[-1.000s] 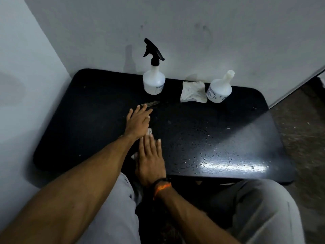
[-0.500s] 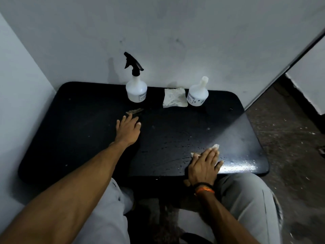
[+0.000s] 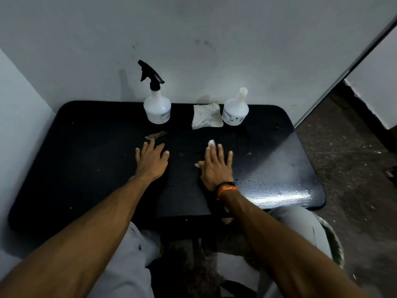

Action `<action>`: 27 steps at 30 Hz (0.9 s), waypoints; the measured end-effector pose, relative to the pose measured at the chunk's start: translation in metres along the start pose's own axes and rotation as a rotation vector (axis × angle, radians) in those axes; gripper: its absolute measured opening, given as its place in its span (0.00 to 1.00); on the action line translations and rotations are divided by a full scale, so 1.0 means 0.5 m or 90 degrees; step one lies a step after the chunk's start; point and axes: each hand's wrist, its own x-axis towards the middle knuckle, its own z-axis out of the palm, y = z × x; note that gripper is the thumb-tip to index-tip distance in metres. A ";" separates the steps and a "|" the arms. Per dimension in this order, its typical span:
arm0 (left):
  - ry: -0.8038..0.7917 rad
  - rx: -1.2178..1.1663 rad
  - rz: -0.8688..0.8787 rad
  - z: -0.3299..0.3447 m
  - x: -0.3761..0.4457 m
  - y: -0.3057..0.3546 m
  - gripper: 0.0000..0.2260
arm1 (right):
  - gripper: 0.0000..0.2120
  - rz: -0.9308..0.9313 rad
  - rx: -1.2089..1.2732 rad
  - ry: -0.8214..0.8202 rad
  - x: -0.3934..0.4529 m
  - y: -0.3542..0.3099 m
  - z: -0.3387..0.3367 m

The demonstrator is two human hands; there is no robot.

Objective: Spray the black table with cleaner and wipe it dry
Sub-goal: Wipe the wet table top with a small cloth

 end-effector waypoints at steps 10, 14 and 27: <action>-0.006 -0.020 -0.034 -0.010 -0.007 0.022 0.23 | 0.33 0.273 0.096 0.024 -0.151 0.006 0.025; -0.027 -0.029 -0.017 -0.017 -0.029 0.029 0.23 | 0.31 0.081 0.078 0.023 -0.211 -0.140 0.062; 0.012 0.098 0.123 -0.022 -0.058 0.018 0.22 | 0.09 0.020 0.082 0.093 -0.241 -0.066 -0.035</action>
